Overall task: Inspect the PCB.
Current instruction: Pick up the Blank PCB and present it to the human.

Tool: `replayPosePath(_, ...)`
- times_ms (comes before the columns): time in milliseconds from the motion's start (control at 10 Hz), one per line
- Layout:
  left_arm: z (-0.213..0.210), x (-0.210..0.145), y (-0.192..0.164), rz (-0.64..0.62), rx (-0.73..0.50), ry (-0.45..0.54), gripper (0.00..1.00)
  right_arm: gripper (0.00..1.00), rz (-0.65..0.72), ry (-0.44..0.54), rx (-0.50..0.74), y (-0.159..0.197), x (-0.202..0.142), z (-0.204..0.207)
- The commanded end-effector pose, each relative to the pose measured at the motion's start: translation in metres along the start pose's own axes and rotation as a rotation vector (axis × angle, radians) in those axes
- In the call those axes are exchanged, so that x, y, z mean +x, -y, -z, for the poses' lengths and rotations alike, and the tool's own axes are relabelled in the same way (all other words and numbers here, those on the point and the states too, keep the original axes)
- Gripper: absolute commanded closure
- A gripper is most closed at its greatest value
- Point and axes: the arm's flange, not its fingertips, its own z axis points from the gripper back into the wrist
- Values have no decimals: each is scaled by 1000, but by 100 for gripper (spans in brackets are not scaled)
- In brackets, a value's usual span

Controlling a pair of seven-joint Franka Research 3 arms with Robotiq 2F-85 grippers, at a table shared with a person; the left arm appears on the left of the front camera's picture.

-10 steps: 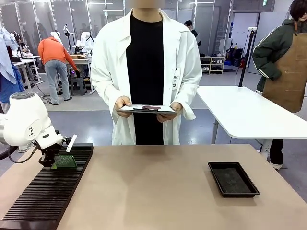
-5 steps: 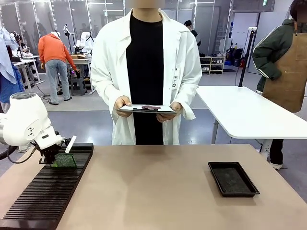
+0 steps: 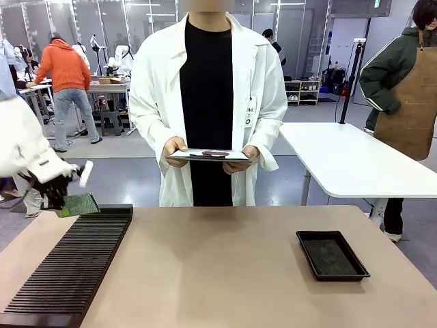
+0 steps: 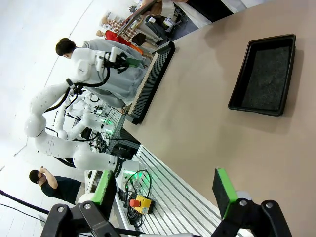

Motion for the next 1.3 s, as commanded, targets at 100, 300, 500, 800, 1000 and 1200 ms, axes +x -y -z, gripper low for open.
replayPosePath(100, -17, -26, 8, -296, -283, 281, 100, 0, -8, 17, 11, -1, 2, 0)
replayPosePath(300, -10, -37, 17, -448, -422, 565, 100, 0, -8, 17, 11, -1, 2, 0)
replayPosePath(500, 24, -31, 21, -627, -563, 739, 100, 0, -8, 17, 11, -1, 2, 0)
replayPosePath(800, 48, -16, 28, -793, -658, 841, 100, 0, -8, 17, 11, -1, 2, 0)
replayPosePath(1000, 57, -22, 30, -746, -665, 835, 100, 0, -8, 17, 11, -1, 2, 0)
replayPosePath(1200, 57, -22, 30, -746, -665, 835, 100, 0, -8, 17, 11, -1, 2, 0)
